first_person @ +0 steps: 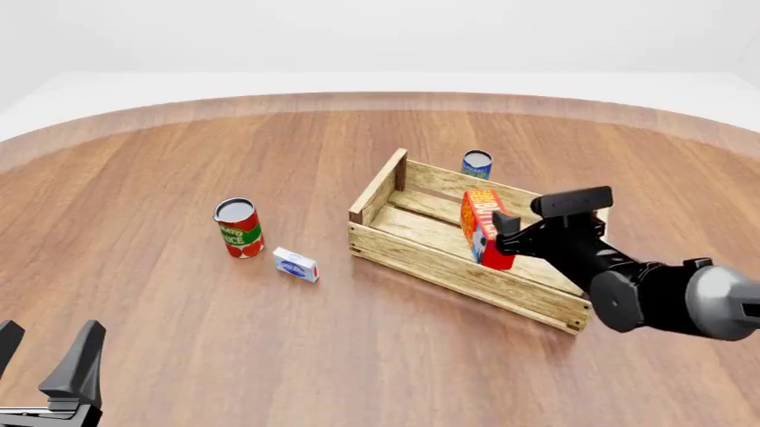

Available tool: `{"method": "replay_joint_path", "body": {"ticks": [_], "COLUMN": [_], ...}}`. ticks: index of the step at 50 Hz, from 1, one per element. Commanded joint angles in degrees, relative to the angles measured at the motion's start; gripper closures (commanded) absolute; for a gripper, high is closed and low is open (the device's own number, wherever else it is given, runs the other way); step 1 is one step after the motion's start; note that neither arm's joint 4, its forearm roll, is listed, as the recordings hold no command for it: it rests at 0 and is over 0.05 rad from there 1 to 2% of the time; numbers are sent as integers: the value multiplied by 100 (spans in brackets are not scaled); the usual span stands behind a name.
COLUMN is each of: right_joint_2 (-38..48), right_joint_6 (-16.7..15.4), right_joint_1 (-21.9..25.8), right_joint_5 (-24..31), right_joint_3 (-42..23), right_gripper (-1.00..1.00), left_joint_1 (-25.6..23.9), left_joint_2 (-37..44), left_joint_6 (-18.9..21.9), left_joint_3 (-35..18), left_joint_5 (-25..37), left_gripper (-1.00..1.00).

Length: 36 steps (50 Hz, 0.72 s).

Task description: Pick up the butter and put it in the tray.

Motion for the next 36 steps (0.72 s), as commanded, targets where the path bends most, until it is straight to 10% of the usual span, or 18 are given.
{"method": "replay_joint_path", "body": {"ticks": [1,36], "right_joint_2": [-271,-1062], "right_joint_6": [29,-25], "right_joint_1": [-42,-293], "right_joint_5": [-13,-141], "right_joint_3": [213,939], "right_gripper": [-100,-100], "left_joint_1": [0,0], "left_joint_2": [0,0], "left_joint_6": [0,0], "left_joint_3": [0,0], "left_joint_5": [0,0], "left_gripper": [-100,-100]}}
